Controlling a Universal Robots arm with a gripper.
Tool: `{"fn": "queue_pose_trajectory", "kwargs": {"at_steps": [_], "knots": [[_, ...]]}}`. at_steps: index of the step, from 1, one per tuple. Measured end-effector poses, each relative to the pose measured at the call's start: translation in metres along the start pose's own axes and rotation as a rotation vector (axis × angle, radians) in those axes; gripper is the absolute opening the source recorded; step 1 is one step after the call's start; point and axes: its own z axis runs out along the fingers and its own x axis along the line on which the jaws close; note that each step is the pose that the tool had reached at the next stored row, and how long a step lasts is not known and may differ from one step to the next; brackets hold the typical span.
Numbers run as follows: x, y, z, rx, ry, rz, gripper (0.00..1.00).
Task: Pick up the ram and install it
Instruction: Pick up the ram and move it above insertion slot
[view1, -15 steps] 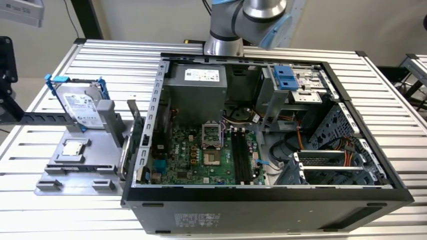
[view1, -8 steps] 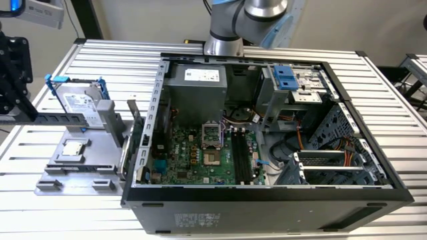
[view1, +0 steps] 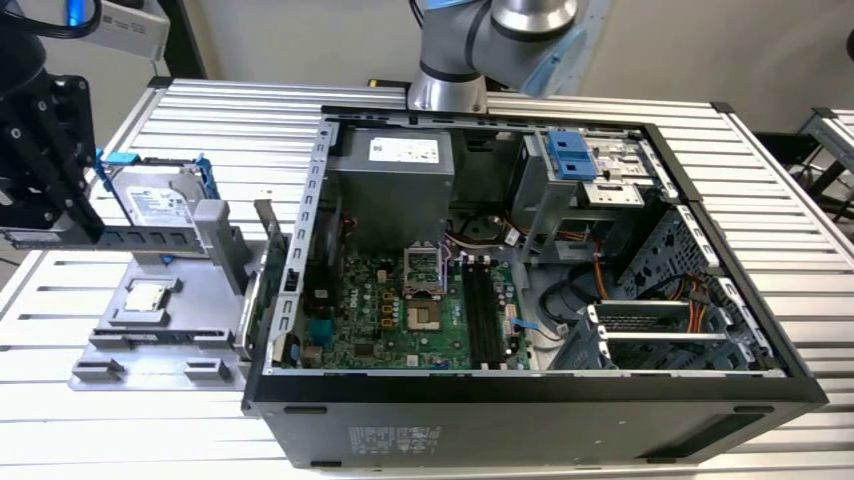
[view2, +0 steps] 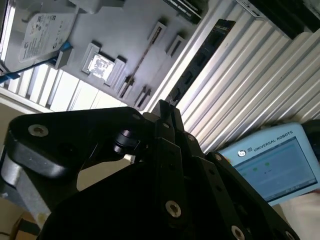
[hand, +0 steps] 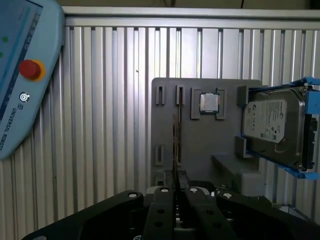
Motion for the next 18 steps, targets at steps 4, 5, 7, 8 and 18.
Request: {"fn": "queue_pose_trajectory", "kwargs": {"at_steps": [4,5,7,8,18], "knots": [[0.0,-0.0022,0.0,0.0,0.0,0.0,0.0],[0.0,-0.0022,-0.0001,0.0,0.0,0.0,0.0],[0.0,-0.0029,-0.0001,0.0,0.0,0.0,0.0],[0.0,-0.0039,-0.0002,-0.0001,0.0001,0.0,0.0],[-0.0002,-0.0287,-0.0007,-0.0001,0.0,0.0,0.0]]}}
